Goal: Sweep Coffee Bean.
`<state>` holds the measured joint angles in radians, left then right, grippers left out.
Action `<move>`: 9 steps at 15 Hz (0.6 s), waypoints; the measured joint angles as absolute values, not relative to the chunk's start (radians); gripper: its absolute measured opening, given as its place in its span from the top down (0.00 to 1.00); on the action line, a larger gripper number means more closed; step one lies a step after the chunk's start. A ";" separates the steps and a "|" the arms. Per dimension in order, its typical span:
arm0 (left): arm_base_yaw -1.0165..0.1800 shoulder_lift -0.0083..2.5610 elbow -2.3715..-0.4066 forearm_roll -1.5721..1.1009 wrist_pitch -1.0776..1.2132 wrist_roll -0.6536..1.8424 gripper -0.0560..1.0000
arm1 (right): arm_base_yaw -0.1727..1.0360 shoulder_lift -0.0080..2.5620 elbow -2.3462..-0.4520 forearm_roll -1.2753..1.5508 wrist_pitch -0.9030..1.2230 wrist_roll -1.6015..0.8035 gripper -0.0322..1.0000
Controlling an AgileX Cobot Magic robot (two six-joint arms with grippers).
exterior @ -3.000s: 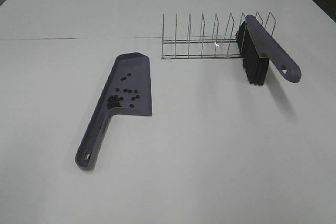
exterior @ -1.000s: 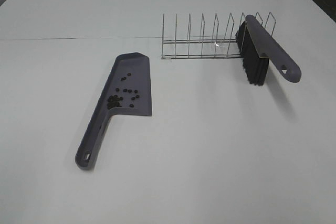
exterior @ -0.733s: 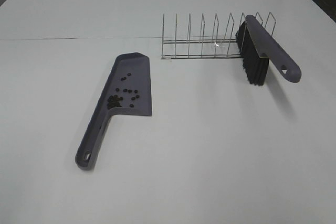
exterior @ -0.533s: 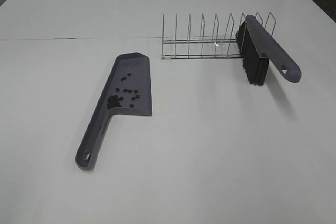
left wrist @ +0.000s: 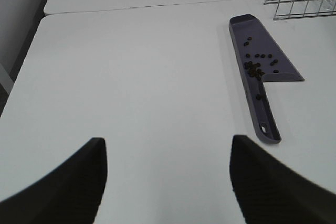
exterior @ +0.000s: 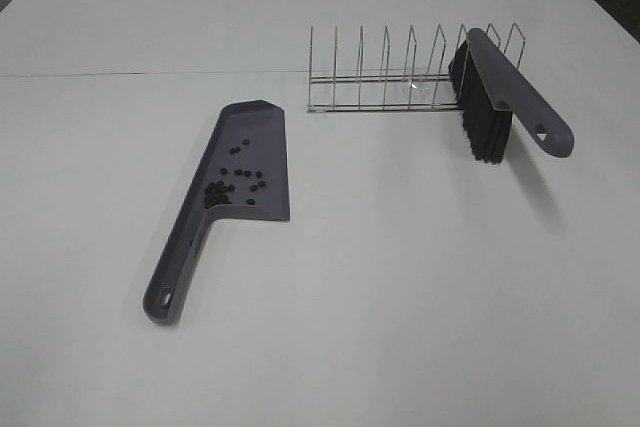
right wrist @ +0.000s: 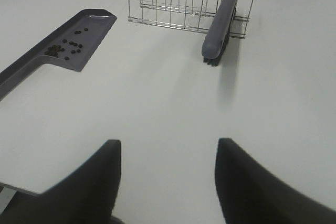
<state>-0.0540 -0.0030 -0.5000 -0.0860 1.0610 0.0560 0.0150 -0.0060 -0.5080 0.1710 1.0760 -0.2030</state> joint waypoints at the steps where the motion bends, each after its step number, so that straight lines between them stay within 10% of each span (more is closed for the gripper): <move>1: -0.054 -0.003 -0.500 -0.086 1.061 0.056 0.37 | 0.015 -0.006 -0.508 0.171 1.076 -0.203 0.54; 9: -0.054 -0.003 -0.500 -0.086 1.061 0.056 0.37 | 0.015 -0.006 -0.508 0.171 1.076 -0.203 0.54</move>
